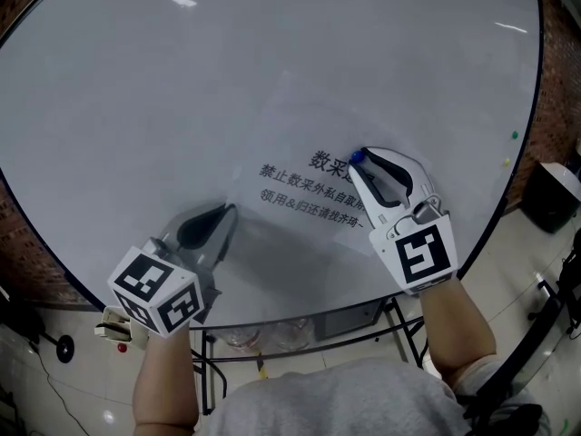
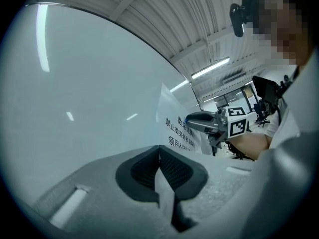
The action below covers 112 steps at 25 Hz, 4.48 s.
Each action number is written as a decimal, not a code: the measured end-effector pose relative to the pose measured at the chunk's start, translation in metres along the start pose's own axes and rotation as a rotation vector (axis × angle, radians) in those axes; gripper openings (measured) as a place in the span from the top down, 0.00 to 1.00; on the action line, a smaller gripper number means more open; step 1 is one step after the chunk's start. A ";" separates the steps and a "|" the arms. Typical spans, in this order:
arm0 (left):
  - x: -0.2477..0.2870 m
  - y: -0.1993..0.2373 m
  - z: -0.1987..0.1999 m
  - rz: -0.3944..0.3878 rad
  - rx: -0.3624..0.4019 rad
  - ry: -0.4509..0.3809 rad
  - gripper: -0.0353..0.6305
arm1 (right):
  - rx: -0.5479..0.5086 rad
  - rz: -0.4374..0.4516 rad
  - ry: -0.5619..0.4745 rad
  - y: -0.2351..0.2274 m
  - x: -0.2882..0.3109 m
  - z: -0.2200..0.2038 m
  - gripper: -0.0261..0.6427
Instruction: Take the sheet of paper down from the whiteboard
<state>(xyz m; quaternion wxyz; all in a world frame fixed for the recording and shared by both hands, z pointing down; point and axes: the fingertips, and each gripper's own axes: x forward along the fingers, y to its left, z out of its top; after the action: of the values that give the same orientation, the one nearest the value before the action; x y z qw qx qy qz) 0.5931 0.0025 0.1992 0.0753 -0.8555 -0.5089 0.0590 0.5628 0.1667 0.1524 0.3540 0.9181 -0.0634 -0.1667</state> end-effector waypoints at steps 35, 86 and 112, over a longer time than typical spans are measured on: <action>-0.062 0.029 -0.059 0.086 -0.108 0.086 0.94 | 0.005 -0.029 0.054 0.009 -0.004 -0.004 0.69; -0.266 -0.512 -0.020 -0.098 -0.177 0.170 0.94 | 0.673 0.471 0.255 0.195 -0.572 0.108 0.97; -0.373 -0.565 -0.018 -0.163 -0.170 0.157 0.94 | 0.649 0.475 0.266 0.259 -0.627 0.191 0.96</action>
<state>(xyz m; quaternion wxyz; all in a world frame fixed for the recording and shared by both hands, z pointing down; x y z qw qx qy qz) -0.0682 -0.0609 0.3329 0.0467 -0.8167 -0.5723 -0.0578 -0.0913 0.0017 0.3571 0.0804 0.9553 -0.2761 0.0679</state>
